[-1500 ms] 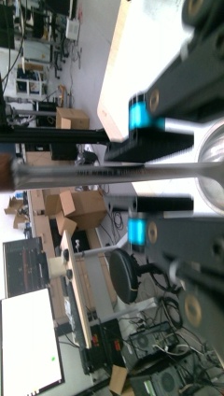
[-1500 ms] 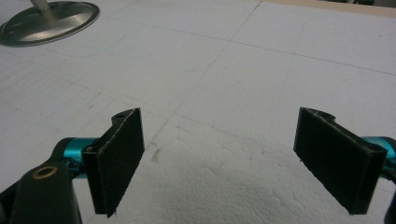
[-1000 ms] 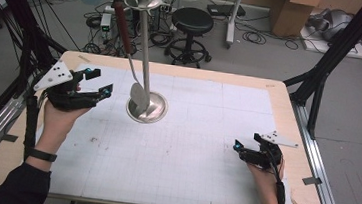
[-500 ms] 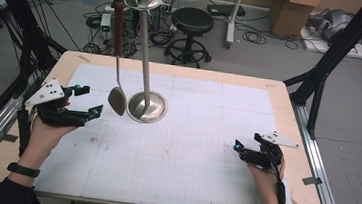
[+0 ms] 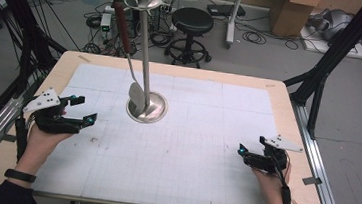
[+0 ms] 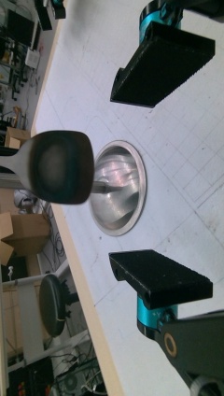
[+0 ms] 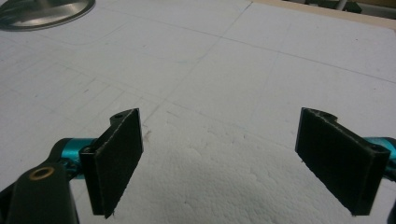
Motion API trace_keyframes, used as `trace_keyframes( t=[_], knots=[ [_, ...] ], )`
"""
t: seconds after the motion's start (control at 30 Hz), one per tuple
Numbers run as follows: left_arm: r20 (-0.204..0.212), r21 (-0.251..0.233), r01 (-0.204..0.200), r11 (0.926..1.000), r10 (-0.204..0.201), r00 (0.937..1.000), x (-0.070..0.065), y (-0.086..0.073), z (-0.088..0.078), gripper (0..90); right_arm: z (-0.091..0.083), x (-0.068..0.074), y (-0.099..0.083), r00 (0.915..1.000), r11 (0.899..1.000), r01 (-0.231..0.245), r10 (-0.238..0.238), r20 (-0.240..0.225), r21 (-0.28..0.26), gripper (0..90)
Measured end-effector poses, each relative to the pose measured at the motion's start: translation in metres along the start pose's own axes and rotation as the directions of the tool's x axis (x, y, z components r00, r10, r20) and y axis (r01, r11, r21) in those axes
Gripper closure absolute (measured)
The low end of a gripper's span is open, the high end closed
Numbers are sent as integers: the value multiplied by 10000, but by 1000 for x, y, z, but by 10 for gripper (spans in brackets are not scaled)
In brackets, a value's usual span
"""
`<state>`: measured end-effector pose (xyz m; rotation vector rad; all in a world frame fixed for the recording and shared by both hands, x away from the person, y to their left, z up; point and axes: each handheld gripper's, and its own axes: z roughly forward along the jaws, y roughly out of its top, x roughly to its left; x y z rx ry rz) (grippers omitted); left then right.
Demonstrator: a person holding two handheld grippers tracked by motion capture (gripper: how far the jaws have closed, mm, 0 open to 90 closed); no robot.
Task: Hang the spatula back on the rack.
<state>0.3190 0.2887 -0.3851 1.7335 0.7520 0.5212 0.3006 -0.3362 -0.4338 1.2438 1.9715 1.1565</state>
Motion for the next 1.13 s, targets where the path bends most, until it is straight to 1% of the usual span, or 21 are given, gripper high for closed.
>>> trace_keyframes(
  t=[0.13, 0.3, 0.43, 0.47, 0.57, 0.93, 1.13],
  knots=[
    [-91, 228, -117, 9997, 119, 9999, 1, -2, 3, 191, -4, -1, -2, 10000, 10000, -76, 76, 28, -26, 143],
    [-231, 450, -451, 9980, 462, 9987, 0, -2, 3, 199, -4, 0, -1, 10000, 10000, -24, 23, -30, -77, 143],
    [-227, 481, -447, 9978, 459, 9987, 1, -3, 3, 200, -2, 1, -1, 10000, 10000, -1, 1, -95, 37, 143],
    [-244, 478, -460, 9978, 472, 9986, 1, -3, 3, 200, -2, 1, -1, 9999, 10000, 79, -79, -68, 51, 143],
    [-232, 491, -503, 9975, 515, 9984, 0, -3, 3, 200, -1, 1, -2, 9999, 10000, 52, -52, -88, 46, 143],
    [-249, 656, -452, 9968, 469, 9986, -1, -3, 5, 200, 0, 1, -2, 9999, 9999, 92, -90, -127, 87, 143],
    [-405, 707, -476, 9964, 506, 9979, -1, -3, 5, 205, 1, 1, -2, 9999, 9999, 88, -86, -131, 117, 143]
  ],
)
